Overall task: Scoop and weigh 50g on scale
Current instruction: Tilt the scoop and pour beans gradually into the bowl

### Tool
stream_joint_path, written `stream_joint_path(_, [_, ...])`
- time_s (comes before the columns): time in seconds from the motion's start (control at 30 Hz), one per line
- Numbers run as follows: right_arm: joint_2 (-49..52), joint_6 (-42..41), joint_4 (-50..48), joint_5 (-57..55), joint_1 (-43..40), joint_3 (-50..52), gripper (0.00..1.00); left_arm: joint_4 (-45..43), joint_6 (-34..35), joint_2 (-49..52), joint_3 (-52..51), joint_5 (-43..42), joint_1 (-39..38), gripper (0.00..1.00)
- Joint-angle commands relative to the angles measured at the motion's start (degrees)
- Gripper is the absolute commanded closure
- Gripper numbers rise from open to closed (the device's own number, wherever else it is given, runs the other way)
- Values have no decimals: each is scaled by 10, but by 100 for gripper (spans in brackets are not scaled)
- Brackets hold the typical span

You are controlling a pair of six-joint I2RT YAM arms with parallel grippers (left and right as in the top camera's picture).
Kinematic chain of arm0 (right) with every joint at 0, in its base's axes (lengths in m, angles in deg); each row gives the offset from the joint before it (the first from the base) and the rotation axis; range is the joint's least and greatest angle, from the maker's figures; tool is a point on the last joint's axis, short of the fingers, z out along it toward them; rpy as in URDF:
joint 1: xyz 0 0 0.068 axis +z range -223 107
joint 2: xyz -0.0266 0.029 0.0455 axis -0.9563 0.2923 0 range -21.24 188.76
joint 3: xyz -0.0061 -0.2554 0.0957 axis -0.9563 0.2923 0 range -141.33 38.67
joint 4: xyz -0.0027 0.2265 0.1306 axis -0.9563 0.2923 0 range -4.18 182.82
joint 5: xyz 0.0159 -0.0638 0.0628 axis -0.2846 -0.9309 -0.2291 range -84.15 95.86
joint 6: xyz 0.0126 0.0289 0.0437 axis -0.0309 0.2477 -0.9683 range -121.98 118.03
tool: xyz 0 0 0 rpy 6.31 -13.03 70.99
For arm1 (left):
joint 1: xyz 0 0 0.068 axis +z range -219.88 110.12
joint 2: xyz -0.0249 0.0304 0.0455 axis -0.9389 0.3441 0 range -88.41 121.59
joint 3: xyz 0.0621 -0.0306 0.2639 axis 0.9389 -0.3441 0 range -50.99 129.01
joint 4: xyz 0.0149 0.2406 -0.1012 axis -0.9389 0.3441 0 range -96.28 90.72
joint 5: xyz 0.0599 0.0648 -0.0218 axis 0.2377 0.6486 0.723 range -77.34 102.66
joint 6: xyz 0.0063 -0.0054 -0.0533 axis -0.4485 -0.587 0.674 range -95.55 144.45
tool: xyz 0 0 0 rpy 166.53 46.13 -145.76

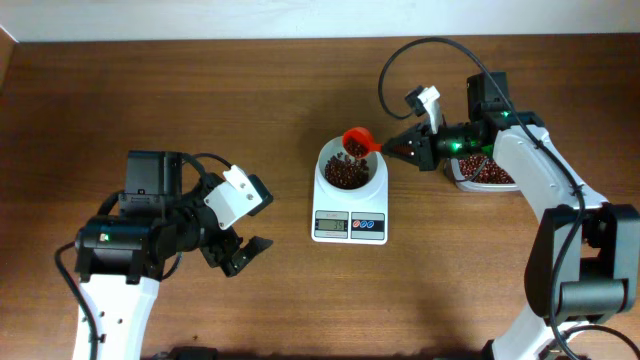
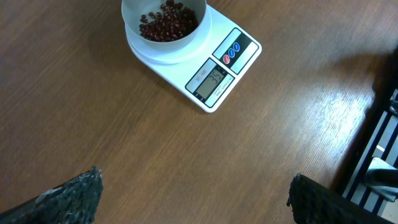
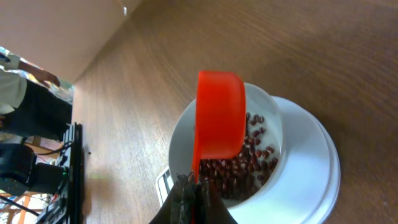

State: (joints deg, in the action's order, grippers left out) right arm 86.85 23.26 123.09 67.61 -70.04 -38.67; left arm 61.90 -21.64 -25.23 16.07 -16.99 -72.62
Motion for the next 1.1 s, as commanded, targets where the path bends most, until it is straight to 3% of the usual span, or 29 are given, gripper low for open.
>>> stream_joint_path(0.0, [6, 40, 2, 50, 4, -3, 96, 1, -7, -1, 4, -10, 3, 1])
stream_joint_path(0.07, [6, -12, 0, -40, 4, -3, 96, 1, -7, -1, 4, -10, 3, 1])
stream_joint_path(0.13, [6, 40, 10, 39, 4, -3, 96, 1, -7, -1, 4, -10, 3, 1])
stream_joint_path(0.2, [6, -11, 7, -37, 4, -3, 96, 0, -7, -1, 4, -10, 3, 1])
stream_joint_path(0.27, [6, 42, 5, 48, 4, -3, 96, 1, -7, -1, 4, -10, 3, 1])
stream_joint_path(0.3, [6, 16, 2, -6, 4, -3, 96, 1, -7, -1, 4, -10, 3, 1])
stream_joint_path(0.37, [6, 31, 2, 68, 4, -3, 96, 1, -7, -1, 4, -10, 3, 1])
stream_joint_path(0.47, [6, 23, -2, 29, 4, -3, 96, 1, -7, -1, 4, -10, 3, 1])
stream_joint_path(0.53, [6, 11, -3, 71, 4, -3, 96, 1, -7, -1, 4, -10, 3, 1])
stream_joint_path(0.6, [6, -15, -7, -8, 4, -3, 96, 1, -7, -1, 4, -10, 3, 1])
stream_joint_path(0.67, [6, -2, -7, 63, 4, -3, 96, 1, -7, -1, 4, -10, 3, 1])
stream_joint_path(0.73, [6, -9, -9, -27, 5, -3, 96, 1, -7, -1, 4, -10, 3, 1])
stream_joint_path(0.8, [6, -4, -12, 51, 4, -3, 96, 1, -7, -1, 4, -10, 3, 1])
stream_joint_path(0.87, [8, -1, -12, -61, 7, -3, 96, 1, -7, -1, 4, -10, 3, 1])
stream_joint_path(0.93, [3, -24, -18, 24, 8, -4, 96, 1, -7, -1, 4, -10, 3, 1])
stream_joint_path(1.03, [2, -23, -19, -24, 8, -5, 96, 1, -7, -1, 4, -10, 3, 1])
stream_joint_path(1.07, [-3, -19, -22, 50, 9, -6, 96, 1, -7, -1, 4, -10, 3, 1])
